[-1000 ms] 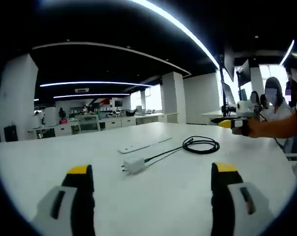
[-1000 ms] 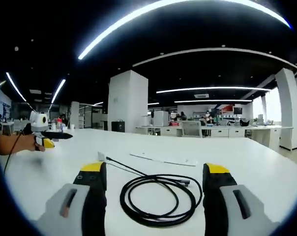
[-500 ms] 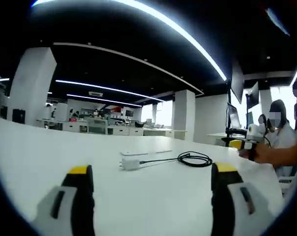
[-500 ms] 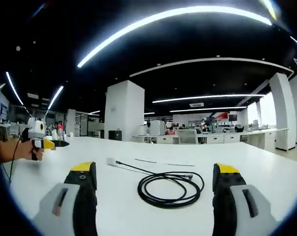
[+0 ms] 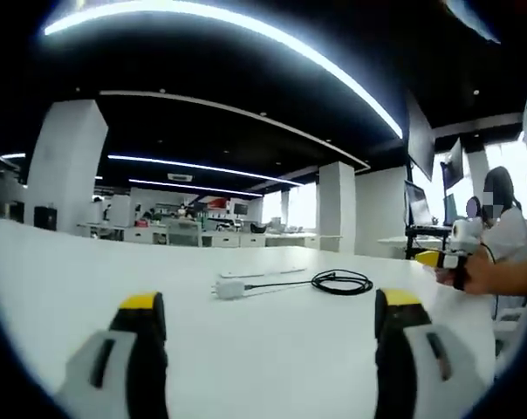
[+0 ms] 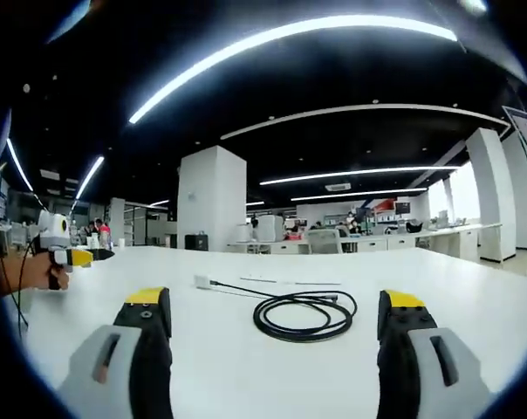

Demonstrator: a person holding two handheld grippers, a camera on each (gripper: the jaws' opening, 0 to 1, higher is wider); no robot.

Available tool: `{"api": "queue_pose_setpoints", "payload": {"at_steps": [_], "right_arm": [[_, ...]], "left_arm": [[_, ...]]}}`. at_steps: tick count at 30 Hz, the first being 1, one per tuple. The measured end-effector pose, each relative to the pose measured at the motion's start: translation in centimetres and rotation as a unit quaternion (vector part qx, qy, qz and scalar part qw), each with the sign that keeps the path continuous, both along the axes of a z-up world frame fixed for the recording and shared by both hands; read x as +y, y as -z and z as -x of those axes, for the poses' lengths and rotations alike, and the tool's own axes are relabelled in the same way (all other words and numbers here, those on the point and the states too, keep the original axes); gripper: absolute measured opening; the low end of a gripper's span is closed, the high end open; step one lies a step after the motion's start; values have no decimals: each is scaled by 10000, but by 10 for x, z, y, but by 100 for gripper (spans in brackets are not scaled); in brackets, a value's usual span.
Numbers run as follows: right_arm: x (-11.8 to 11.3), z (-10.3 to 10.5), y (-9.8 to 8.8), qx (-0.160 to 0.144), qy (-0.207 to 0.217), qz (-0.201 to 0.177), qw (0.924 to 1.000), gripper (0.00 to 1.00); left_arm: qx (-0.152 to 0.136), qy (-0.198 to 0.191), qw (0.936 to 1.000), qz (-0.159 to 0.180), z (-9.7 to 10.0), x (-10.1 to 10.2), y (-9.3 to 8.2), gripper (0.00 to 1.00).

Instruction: Plug the desk Type‑C cable into the charger adapter.

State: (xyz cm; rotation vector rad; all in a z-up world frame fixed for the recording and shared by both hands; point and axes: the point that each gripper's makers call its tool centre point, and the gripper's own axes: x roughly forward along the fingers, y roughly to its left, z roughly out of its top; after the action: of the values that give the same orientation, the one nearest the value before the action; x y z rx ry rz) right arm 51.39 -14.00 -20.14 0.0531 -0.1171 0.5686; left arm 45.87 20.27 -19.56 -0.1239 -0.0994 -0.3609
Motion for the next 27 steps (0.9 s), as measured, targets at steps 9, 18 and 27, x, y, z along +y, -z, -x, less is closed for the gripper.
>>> {"api": "queue_pose_setpoints", "payload": {"at_steps": [9,18,27], "right_arm": [[-1,-1,-2,2,41,-39,10000,100],[-2,1,-2,8,79,-101,9999,100],[2,3,2,67,46,-84,9999,100]], "left_arm": [[55,-67,10000,9,2,2,2,100],[110,-106,9999,-17,3,3,8,100],[125,-195,9997,-13,4,8,11,100]]}}
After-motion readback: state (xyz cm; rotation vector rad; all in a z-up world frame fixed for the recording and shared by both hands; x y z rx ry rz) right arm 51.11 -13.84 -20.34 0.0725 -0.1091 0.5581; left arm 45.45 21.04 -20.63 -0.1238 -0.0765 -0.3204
